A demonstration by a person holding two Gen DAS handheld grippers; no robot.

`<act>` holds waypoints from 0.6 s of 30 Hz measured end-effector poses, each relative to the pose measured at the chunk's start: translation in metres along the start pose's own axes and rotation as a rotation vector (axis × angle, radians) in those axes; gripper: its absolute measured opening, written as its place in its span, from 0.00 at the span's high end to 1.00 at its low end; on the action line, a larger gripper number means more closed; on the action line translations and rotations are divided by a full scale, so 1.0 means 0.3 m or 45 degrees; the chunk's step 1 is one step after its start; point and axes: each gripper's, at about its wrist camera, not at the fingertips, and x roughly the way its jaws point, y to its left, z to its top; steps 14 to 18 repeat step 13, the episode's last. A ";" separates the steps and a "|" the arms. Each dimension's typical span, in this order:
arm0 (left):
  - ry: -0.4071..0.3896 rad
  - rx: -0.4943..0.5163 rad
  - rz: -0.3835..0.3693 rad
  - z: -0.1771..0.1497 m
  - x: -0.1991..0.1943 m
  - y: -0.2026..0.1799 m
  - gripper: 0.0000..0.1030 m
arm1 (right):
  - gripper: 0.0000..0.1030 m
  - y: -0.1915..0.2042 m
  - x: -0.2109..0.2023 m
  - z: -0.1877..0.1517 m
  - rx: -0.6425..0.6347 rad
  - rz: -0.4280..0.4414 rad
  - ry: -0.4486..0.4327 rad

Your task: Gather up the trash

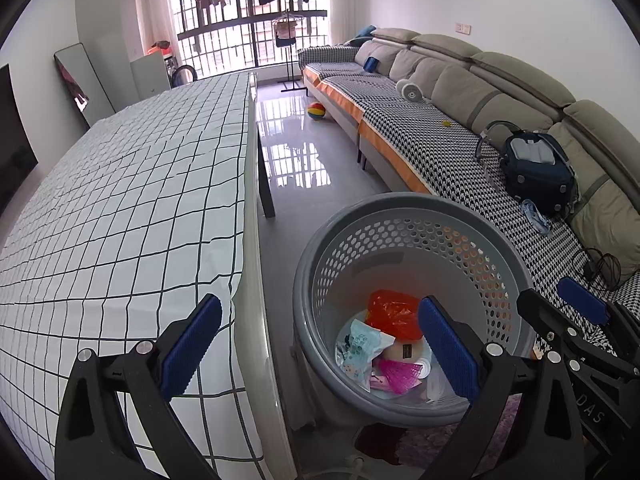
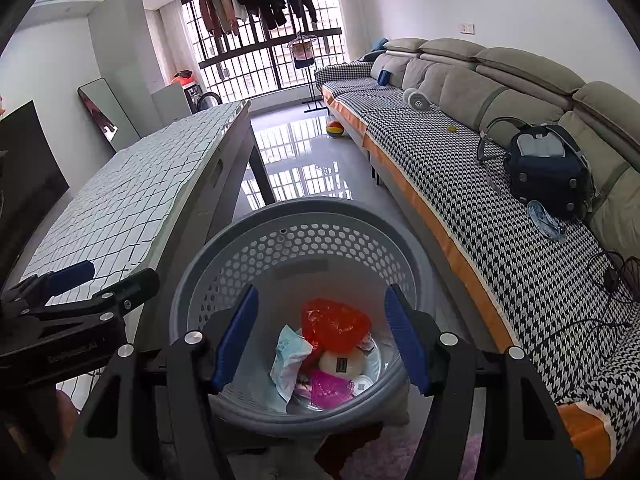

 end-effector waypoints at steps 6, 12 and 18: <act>-0.001 0.003 0.005 0.004 -0.003 -0.002 0.06 | 0.39 0.003 0.000 0.002 -0.001 0.001 0.000; 0.001 -0.003 0.008 0.005 -0.004 0.000 0.06 | 0.39 0.003 0.000 0.001 0.000 0.001 0.000; 0.001 -0.003 0.008 0.005 -0.003 0.001 0.06 | 0.39 0.003 0.000 0.001 0.000 0.001 0.000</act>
